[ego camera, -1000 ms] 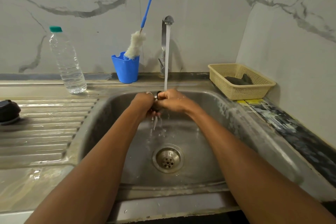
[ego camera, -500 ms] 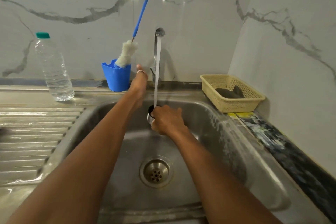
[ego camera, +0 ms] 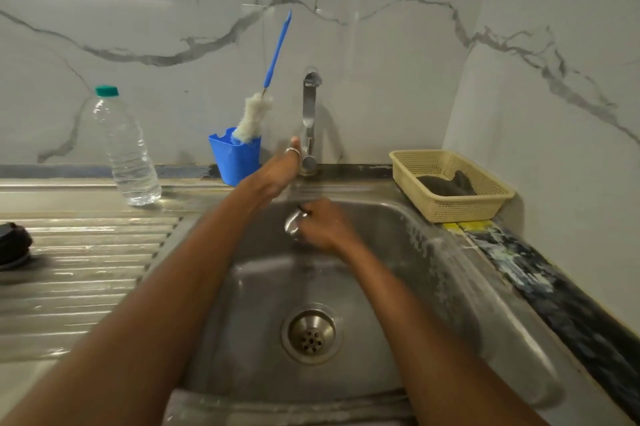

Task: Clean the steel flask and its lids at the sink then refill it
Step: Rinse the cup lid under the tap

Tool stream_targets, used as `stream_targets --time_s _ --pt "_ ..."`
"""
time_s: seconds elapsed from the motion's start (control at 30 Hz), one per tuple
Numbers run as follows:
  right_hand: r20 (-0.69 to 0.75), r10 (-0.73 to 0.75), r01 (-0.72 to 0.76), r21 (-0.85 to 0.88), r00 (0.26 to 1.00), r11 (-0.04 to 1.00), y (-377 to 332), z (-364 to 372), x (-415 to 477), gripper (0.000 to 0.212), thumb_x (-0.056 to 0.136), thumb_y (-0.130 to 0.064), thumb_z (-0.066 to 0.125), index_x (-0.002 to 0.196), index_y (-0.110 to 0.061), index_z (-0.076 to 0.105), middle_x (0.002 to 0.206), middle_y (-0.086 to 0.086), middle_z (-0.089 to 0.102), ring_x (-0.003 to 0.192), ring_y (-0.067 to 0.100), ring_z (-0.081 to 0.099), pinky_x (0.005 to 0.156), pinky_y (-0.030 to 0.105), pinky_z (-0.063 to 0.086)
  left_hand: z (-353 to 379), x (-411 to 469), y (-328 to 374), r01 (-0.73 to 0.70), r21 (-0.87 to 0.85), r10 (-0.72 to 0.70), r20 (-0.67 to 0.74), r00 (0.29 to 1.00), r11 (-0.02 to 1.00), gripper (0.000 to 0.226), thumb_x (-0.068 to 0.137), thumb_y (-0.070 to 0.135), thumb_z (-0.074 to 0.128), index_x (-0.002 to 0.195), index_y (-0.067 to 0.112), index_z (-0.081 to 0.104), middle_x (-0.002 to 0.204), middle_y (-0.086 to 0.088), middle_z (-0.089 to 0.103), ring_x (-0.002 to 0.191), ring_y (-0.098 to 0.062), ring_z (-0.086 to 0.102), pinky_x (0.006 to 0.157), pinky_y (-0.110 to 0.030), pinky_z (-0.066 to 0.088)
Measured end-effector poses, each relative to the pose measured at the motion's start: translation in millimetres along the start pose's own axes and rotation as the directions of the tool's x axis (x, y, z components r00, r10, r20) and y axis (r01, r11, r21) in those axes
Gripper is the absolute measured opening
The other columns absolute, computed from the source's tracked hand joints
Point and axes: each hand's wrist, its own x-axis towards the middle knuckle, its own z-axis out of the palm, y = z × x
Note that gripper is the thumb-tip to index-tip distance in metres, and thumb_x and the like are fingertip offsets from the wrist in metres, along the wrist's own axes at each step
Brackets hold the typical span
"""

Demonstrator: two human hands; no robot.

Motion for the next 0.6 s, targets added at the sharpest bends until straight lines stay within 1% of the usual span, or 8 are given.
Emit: stream_targets --time_s 0.03,0.1,0.17,0.23,0.37,0.47,0.53,0.6 --pt "-0.005 0.107 -0.102 0.254 0.994 0.962 -4 -2 1 0.016 0.09 -0.008 0.058 0.079 -0.008 0.069 0.078 0.011 0.068 0.067 0.022 0.064 0.057 0.023 0.051 2 -10 -9 0.059 -0.008 -0.059 -0.014 0.998 0.998 0.063 0.109 0.052 0.025 0.149 0.01 0.047 0.155 -0.011 0.046 0.144 -0.03 0.042 0.119 -0.045 0.035" --pt "0.021 0.315 -0.27 0.57 0.949 0.776 -9 -9 5 0.023 0.095 -0.011 0.048 0.077 -0.01 0.064 0.075 0.011 0.066 0.065 0.022 0.063 0.064 0.036 0.059 5 -29 -34 0.158 -0.058 -0.157 0.028 0.987 0.986 0.063 0.103 0.061 0.032 0.128 0.013 0.065 0.133 -0.014 0.065 0.125 -0.03 0.06 0.11 -0.05 0.046" --pt "0.117 0.427 -0.384 0.684 0.897 0.62 -11 -16 3 0.021 0.096 -0.016 0.043 0.089 -0.011 0.062 0.084 0.013 0.068 0.074 0.027 0.066 0.06 0.04 0.059 7 -49 -51 0.158 -0.133 -0.148 0.083 0.986 0.979 0.049 0.103 0.054 0.041 0.109 0.018 0.073 0.111 -0.01 0.075 0.108 -0.027 0.069 0.102 -0.05 0.053" --pt "0.202 0.448 -0.455 0.672 0.871 0.584 -14 -22 -4 0.026 0.099 -0.018 0.039 0.102 -0.01 0.064 0.096 0.016 0.069 0.085 0.028 0.068 0.055 0.036 0.057 8 -65 -57 0.142 -0.132 -0.131 0.088 0.987 0.981 0.033 0.105 0.035 0.046 0.111 0.016 0.073 0.108 -0.011 0.075 0.101 -0.026 0.071 0.091 -0.04 0.059" --pt "0.24 0.457 -0.495 0.629 0.857 0.599 -19 -26 -27 0.031 0.106 -0.031 0.042 0.1 -0.01 0.064 0.097 0.015 0.068 0.089 0.024 0.067 0.079 0.04 0.061 16 -88 -50 0.122 -0.11 -0.12 0.024 0.992 0.986 0.029 0.104 0.017 0.05 0.108 -0.003 0.071 0.096 -0.017 0.072 0.081 -0.023 0.071 0.066 -0.025 0.059" --pt "0.262 0.412 -0.488 0.51 0.873 0.708 -18 -22 -32 0.046 0.097 -0.056 0.058 0.107 -0.012 0.069 0.103 0.013 0.072 0.094 0.023 0.072 0.075 0.035 0.063 14 -97 -44 0.141 -0.023 -0.141 0.017 0.99 0.99 0.028 0.102 0.012 0.051 0.096 -0.005 0.071 0.08 -0.012 0.067 0.066 -0.015 0.064 0.054 -0.02 0.05" --pt "0.215 0.381 -0.437 0.416 0.899 0.797 -14 -18 -35 0.047 0.09 -0.056 0.07 0.107 -0.012 0.072 0.104 0.013 0.074 0.092 0.022 0.074 0.067 0.03 0.062 13 -103 -44 0.139 0.031 -0.139 0.023 0.99 0.99 0.021 0.102 0.007 0.05 0.093 0.0 0.068 0.084 -0.012 0.066 0.069 -0.016 0.065 0.059 -0.021 0.056" --pt "0.171 0.363 -0.401 0.358 0.916 0.843 -8 -13 -37 0.042 0.088 -0.049 0.075 0.106 -0.011 0.072 0.102 0.011 0.075 0.09 0.02 0.074 0.065 0.027 0.062 11 -103 -49 0.134 0.079 -0.137 0.028 0.99 0.988 0.021 0.099 0.002 0.048 0.103 0.0 0.068 0.099 -0.016 0.071 0.087 -0.026 0.072 0.078 -0.038 0.063"
